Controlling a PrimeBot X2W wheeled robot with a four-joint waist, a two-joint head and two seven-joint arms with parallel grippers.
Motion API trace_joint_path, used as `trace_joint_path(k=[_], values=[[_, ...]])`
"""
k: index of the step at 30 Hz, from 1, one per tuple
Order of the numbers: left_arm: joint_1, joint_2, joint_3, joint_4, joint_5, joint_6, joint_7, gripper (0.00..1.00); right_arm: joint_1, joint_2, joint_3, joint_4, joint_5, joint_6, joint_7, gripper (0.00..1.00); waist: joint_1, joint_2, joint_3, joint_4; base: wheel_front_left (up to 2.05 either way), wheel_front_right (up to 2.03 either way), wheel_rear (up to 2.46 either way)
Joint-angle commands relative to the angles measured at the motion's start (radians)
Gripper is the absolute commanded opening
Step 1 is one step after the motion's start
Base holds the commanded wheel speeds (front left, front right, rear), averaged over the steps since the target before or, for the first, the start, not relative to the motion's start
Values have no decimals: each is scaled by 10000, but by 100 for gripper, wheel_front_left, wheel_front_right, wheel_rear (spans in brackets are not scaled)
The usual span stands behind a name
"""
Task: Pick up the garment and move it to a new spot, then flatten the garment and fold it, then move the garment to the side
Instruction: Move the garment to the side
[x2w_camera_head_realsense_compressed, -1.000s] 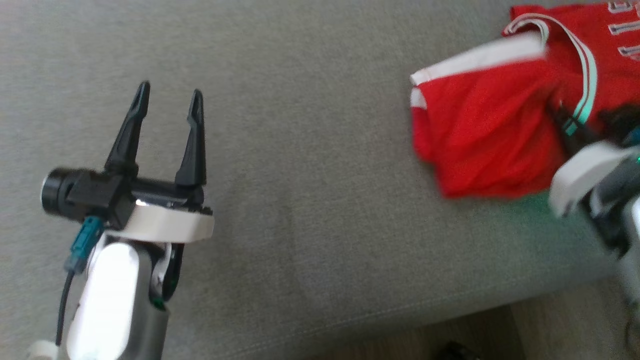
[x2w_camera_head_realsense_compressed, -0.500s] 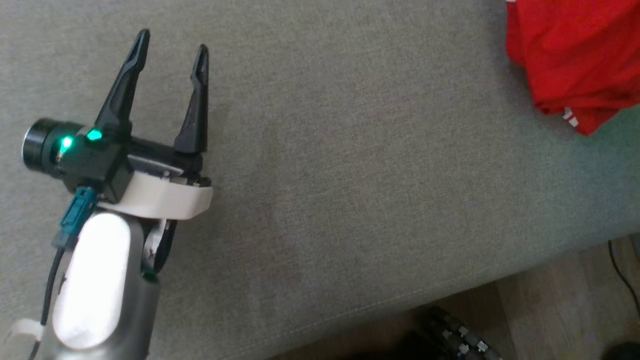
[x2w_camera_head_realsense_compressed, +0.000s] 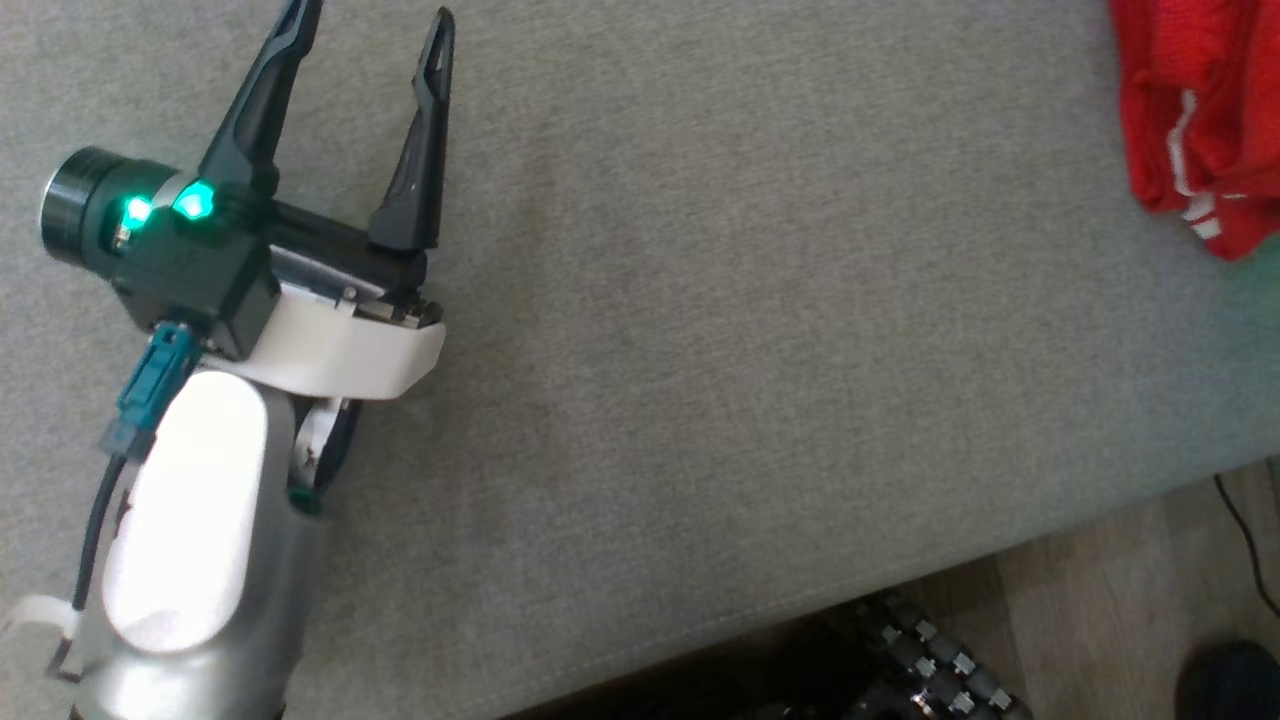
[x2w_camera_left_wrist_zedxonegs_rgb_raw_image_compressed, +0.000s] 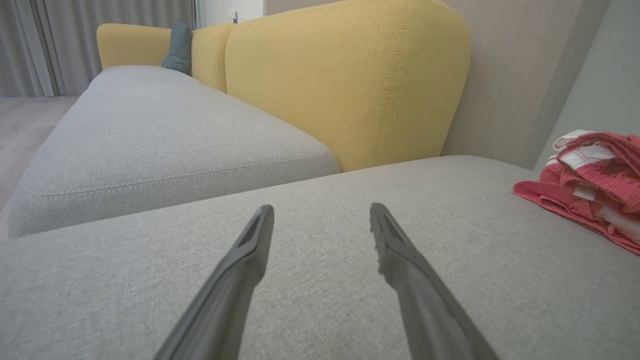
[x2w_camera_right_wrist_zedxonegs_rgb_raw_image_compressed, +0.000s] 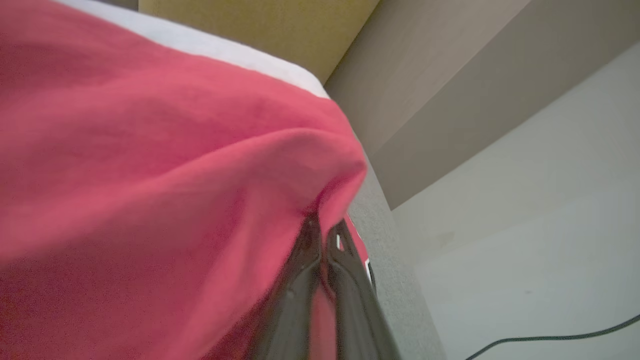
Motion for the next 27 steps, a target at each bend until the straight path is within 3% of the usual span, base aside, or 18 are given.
trace_joint_path(k=[1,2,8,13,19,27], values=[[-198,165,203,-267,81,-63,-67,100,-140,31,-320,-224,-413,-9,-303,90,-2,0,85,96,0,0,0],[-215,166,195,-217,59,-67,-96,100,-156,172,-510,-172,-580,-9,-398,100,-2,0,83,132,0,0,0],[-21,52,191,276,-143,12,-350,100,275,1169,-1392,-497,-935,-9,-1249,100,-2,0,-478,404,0,0,0],[451,-91,229,623,-314,174,-511,100,1197,1834,-1370,-1142,-621,-9,-1771,100,-2,0,-1307,656,0,0,0],[1348,-248,374,929,-581,448,-622,100,3019,2515,-470,-2463,222,-9,-2009,100,-2,0,-2473,1101,0,0,0],[2420,-397,662,1108,-884,814,-658,100,4664,2741,1266,-3555,1295,-9,-1796,100,-2,0,-3559,1848,0,0,0]])
